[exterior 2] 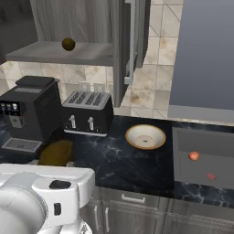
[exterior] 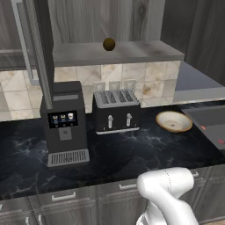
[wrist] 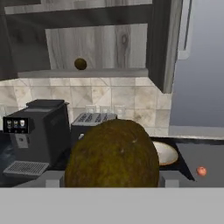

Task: Pick the avocados from the cabinet and place them in one bowl. Pick the peach from the sink and place it in the other bowl.

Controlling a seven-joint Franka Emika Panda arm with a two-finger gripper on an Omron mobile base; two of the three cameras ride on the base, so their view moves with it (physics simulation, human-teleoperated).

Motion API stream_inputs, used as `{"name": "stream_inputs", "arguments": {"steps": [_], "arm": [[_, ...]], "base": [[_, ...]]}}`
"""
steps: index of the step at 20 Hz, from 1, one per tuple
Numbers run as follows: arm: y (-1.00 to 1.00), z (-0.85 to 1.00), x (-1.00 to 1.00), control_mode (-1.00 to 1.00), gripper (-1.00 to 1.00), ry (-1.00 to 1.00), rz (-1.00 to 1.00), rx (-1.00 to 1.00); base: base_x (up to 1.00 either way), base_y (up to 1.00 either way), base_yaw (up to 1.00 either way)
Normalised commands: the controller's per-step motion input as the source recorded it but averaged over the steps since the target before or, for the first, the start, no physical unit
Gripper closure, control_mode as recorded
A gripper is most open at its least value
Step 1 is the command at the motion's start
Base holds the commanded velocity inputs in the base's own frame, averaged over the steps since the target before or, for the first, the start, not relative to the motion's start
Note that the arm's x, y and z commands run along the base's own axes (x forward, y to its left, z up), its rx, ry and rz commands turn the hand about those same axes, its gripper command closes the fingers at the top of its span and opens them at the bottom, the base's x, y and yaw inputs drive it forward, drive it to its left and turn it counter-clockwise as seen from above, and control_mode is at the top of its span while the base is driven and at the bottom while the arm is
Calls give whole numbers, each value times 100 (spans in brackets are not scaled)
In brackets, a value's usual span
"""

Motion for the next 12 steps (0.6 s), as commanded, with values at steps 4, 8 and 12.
{"name": "stream_inputs", "arguments": {"steps": [4,8,12], "arm": [[-34,-32,53,-100,100,0,26,0],[-34,-35,52,-100,100,0,25,0],[-27,-32,55,-100,100,1,22,0]], "base": [[0,0,0],[0,0,0],[0,0,0]]}}
